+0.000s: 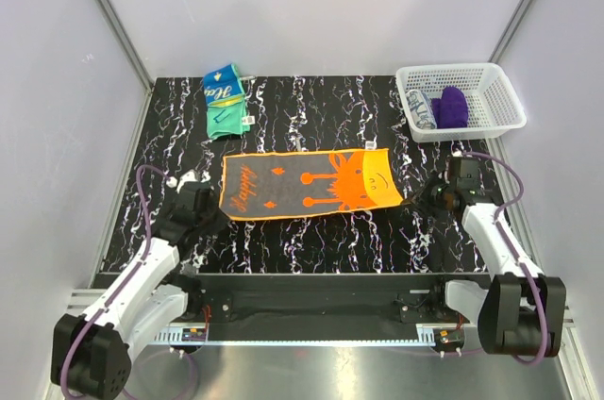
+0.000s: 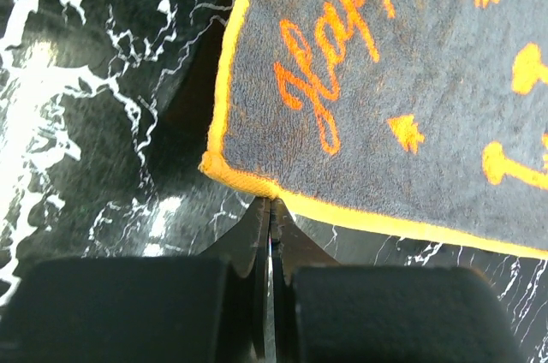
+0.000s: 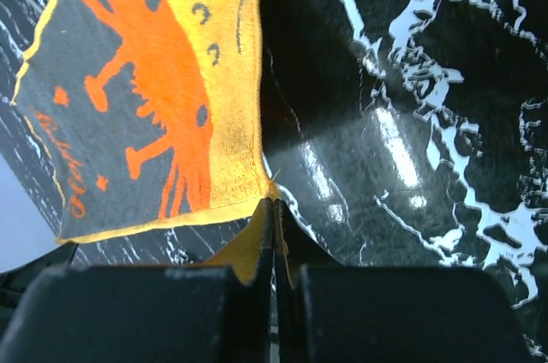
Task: Roll the towels
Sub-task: Fold the towel
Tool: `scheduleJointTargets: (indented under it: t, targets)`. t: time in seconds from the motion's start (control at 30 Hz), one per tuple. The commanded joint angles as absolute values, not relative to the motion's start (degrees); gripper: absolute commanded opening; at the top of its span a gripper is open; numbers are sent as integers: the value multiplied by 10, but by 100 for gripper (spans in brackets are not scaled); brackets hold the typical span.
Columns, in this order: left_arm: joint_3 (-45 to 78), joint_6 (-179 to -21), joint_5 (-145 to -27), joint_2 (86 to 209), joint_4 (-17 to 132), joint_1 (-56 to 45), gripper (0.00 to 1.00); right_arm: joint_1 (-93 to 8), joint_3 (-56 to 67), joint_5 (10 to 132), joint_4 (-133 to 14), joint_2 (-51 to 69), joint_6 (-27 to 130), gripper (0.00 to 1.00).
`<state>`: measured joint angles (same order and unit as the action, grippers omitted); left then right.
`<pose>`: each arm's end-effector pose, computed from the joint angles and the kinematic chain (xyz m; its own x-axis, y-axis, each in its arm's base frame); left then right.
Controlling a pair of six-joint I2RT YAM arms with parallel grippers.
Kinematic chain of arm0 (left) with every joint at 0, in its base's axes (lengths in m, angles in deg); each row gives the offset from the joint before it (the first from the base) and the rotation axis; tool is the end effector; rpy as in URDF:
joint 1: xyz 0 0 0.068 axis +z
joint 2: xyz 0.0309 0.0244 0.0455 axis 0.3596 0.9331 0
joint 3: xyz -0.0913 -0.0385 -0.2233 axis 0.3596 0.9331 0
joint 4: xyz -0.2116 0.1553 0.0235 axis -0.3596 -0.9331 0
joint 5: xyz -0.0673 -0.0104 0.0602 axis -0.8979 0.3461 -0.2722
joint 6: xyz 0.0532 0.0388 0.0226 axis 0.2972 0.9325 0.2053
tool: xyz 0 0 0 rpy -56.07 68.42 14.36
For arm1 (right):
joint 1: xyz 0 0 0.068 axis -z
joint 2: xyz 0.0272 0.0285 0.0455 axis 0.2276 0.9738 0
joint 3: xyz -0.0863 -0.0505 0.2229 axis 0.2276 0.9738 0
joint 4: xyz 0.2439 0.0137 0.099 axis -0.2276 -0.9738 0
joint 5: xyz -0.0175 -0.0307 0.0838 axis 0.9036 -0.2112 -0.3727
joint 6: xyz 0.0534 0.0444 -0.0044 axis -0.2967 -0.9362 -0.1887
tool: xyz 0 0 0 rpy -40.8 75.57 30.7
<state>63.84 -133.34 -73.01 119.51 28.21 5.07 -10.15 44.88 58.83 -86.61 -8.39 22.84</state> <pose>0.1909 -0.0499 0.1483 -0.6716 -0.5452 -0.5018 -0.3617 0.8323 -0.4201 0.2368 0.0065 0.1593 -0.7491 0.5851 -0.3107 0.3575 0.7519 0.5540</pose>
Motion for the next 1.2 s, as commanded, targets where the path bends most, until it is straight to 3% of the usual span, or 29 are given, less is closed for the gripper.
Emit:
scheduleJointTargets:
  t: [0.0, 0.37, 0.8, 1.17]
  targets:
    - [631, -1342, -735, 1184, 274, 49, 0, -102, 454, 567, -916, -122, 233, 0]
    - [509, -1307, -709, 1279, 263, 50, 0, -102, 348, 572, -927, -68, 247, 0]
    - [315, -1248, -695, 1495, 227, 67, 0, -105, 202, 570, -912, 122, 253, 0]
    - [243, -1219, -705, 1618, 233, 93, 0, -124, 104, 582, -908, 254, 253, 0]
